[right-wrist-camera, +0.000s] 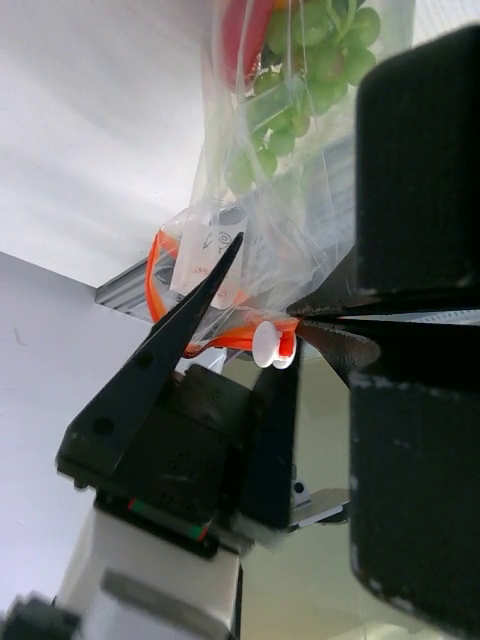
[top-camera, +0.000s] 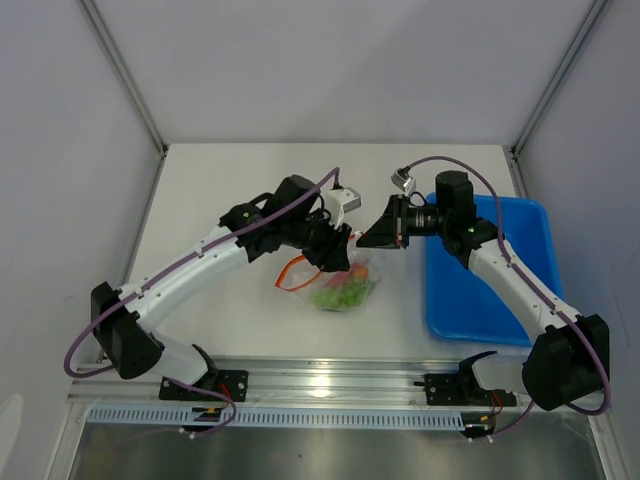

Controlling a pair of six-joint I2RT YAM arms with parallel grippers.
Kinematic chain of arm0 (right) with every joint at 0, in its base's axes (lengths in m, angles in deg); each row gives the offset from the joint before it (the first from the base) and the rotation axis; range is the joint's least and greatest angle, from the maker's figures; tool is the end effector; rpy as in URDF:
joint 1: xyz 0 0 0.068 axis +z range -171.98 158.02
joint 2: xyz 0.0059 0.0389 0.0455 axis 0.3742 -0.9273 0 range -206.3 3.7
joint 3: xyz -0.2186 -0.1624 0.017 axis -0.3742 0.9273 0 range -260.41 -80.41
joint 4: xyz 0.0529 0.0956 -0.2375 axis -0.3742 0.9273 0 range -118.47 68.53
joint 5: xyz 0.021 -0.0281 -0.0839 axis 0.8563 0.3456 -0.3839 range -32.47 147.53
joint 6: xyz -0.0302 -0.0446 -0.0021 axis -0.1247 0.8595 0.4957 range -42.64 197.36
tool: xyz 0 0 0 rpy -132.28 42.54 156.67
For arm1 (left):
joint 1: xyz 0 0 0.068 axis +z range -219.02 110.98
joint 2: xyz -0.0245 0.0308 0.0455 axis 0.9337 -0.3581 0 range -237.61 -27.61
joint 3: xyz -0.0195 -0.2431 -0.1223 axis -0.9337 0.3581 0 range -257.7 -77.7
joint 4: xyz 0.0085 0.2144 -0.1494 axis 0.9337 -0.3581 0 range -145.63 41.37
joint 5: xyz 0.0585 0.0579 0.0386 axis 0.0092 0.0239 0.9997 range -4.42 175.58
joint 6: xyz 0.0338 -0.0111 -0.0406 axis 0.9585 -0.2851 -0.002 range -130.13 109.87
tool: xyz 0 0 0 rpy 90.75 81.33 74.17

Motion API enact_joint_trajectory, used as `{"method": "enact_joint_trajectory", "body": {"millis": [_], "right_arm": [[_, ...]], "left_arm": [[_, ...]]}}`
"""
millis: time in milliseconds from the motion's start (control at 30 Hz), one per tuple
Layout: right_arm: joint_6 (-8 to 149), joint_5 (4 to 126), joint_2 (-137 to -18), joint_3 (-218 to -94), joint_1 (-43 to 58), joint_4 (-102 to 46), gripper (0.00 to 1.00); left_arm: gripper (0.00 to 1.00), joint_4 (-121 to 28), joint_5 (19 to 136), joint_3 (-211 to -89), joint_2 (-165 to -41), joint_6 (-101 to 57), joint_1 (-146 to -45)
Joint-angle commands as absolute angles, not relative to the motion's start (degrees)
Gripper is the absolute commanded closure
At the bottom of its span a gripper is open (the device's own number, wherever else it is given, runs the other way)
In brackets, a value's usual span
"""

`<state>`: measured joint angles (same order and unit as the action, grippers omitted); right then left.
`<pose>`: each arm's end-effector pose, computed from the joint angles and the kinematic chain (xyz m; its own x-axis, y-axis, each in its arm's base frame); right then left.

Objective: Place the food in the zip-top bag and seal the zipper
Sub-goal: Zip the zipper food storage bag at the center of the board.

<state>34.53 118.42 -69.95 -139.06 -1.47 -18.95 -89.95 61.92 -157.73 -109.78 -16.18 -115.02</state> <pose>0.2522 0.1276 0.3235 -0.9070 0.0139 -0.4209 -0.4069 0.2289 0.8843 0.2040 -0.2318 0.3525 -0.5659 0.4472 -0.6927 0.8061 0.4764 -0.3511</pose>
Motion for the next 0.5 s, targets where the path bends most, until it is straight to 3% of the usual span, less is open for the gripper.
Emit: {"method": "enact_joint_trajectory", "body": {"millis": [0,100,133,167,267,367,467], "right_arm": [[32.4,120.7,-69.9,-141.6,-2.3,-19.8,1.0],[33.1,122.2,-70.0,-140.9,-2.4,-21.0,1.0],[35.4,122.7,-70.0,-140.9,-2.3,-21.0,1.0],[37.0,123.1,-69.3,-141.0,-2.1,-20.6,1.0],[44.0,123.7,-68.6,-141.2,-1.9,-17.0,0.8],[49.9,123.6,-67.5,-140.7,-1.3,-15.0,0.7],[53.2,123.5,-66.3,-139.1,-1.1,-15.8,0.67]], "left_arm": [[0.56,-89.1,67.3,-155.7,-109.3,-15.6,-115.2],[0.84,-90.9,64.4,-155.7,-111.5,-15.6,-115.2],[0.99,-90.9,63.4,-155.7,-111.8,-15.6,-115.2],[1.0,-90.8,62.6,-155.7,-112.2,-15.6,-115.1],[0.99,-90.2,57.6,-156.0,-112.5,-15.3,-114.6],[0.99,-89.4,51.1,-156.4,-112.4,-15.0,-113.7],[1.0,-89.2,46.5,-157.0,-112.4,-14.5,-113.1]]}}
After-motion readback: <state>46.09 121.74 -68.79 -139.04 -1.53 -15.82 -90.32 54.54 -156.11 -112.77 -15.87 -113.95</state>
